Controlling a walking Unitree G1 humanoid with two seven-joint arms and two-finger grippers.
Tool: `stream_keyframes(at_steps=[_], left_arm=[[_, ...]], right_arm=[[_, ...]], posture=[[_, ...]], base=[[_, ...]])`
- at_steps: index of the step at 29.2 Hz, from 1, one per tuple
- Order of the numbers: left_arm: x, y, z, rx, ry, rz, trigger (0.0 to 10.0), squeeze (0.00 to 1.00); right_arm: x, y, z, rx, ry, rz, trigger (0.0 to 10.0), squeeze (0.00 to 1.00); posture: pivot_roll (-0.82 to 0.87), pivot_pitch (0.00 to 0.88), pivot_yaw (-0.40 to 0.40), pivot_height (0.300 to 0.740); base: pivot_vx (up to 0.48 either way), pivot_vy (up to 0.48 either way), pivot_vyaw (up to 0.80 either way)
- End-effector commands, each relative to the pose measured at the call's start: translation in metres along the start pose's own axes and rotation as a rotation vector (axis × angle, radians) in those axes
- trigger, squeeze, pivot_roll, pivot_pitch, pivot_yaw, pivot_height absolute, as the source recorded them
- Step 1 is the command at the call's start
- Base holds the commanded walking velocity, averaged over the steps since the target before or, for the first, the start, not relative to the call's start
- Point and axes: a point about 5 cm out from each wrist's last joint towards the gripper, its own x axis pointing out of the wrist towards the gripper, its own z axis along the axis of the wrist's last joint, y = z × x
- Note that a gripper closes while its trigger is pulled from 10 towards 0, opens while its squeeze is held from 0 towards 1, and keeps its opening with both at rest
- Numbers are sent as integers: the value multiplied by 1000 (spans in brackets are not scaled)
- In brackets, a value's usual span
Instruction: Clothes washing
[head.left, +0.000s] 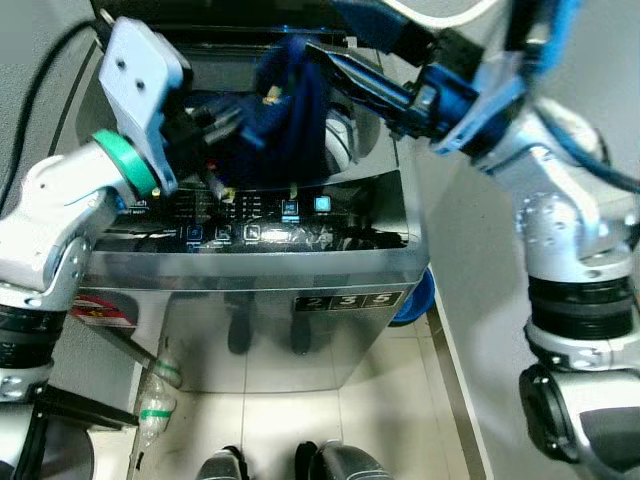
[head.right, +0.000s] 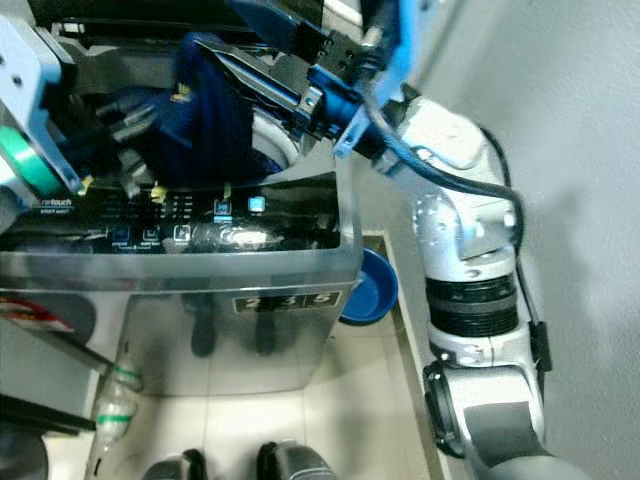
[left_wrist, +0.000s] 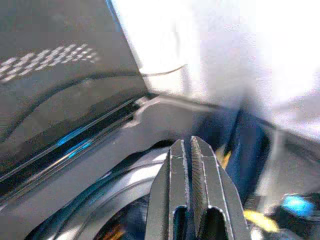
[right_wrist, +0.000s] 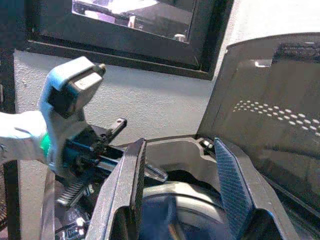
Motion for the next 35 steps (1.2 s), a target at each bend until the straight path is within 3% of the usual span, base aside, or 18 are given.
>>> stream_keyframes(at_steps=[1,3,4,6,9,10,11,14,15,16,17,18,19,20,22,26,29,35], left_arm=[[-2,13,-1,40,9,72,10000,0],[-17,75,4,172,57,388,10000,0],[-17,75,4,172,57,388,10000,0],[-56,136,25,345,134,730,10000,0],[-56,136,25,345,134,730,10000,0],[-71,151,33,397,157,830,10000,0],[-71,151,33,397,157,830,10000,0],[-94,165,43,402,173,891,10000,0],[-85,150,34,338,162,755,10000,0],[-85,150,34,338,162,755,10000,0],[-79,137,27,290,152,651,10000,0],[-63,103,13,236,125,473,10000,0],[-63,103,13,236,125,473,10000,0],[-48,62,3,221,87,343,10000,0],[-36,16,-1,252,18,257,10000,0],[-27,-1,4,251,-54,282,10000,0],[-13,-13,25,131,-198,411,10000,0],[-12,-12,27,90,-201,428,10000,0]], right_arm=[[3,8,2,1,-17,53,10000,0],[0,12,-3,2,21,120,10000,0],[0,12,-3,2,21,120,10000,0],[-4,10,-15,-13,89,139,10000,0],[-4,10,-15,-13,89,139,10000,0],[-4,10,-18,-18,105,145,10000,0],[-4,10,-18,-18,105,145,10000,0],[5,-5,-29,-63,141,9,10000,0],[8,-12,-30,-80,135,-74,10000,0],[8,-12,-30,-80,135,-74,10000,0],[10,-17,-31,-88,129,-125,10000,0],[8,-25,-31,-75,114,-238,10000,0],[8,-25,-31,-75,114,-238,10000,0],[1,-32,-33,-64,103,-380,10000,0],[-13,-40,-37,-27,87,-578,10000,0],[-25,-42,-41,-9,75,-706,10000,0],[-62,-39,-49,-33,16,-1069,10000,0],[-73,-24,-50,-166,22,-1129,10000,0]], posture=[[47,95,15,740],[45,96,10,740],[45,96,10,740],[54,99,6,740],[54,99,6,740],[54,99,6,740],[54,99,6,740],[72,97,-4,740],[69,96,-11,740],[69,96,-11,740],[69,96,-11,740],[61,96,-13,740],[61,96,-13,740],[60,100,-14,740],[60,100,-12,740],[60,103,0,740],[61,89,8,740],[52,67,36,740]], base=[[0,0,0],[0,0,0],[0,0,0],[0,0,0],[0,0,0],[0,0,0],[0,0,0],[0,0,0],[0,0,0],[0,0,0],[0,0,0],[0,0,0],[0,0,0],[0,0,0],[0,0,0],[0,0,0],[0,0,0],[0,0,0]])
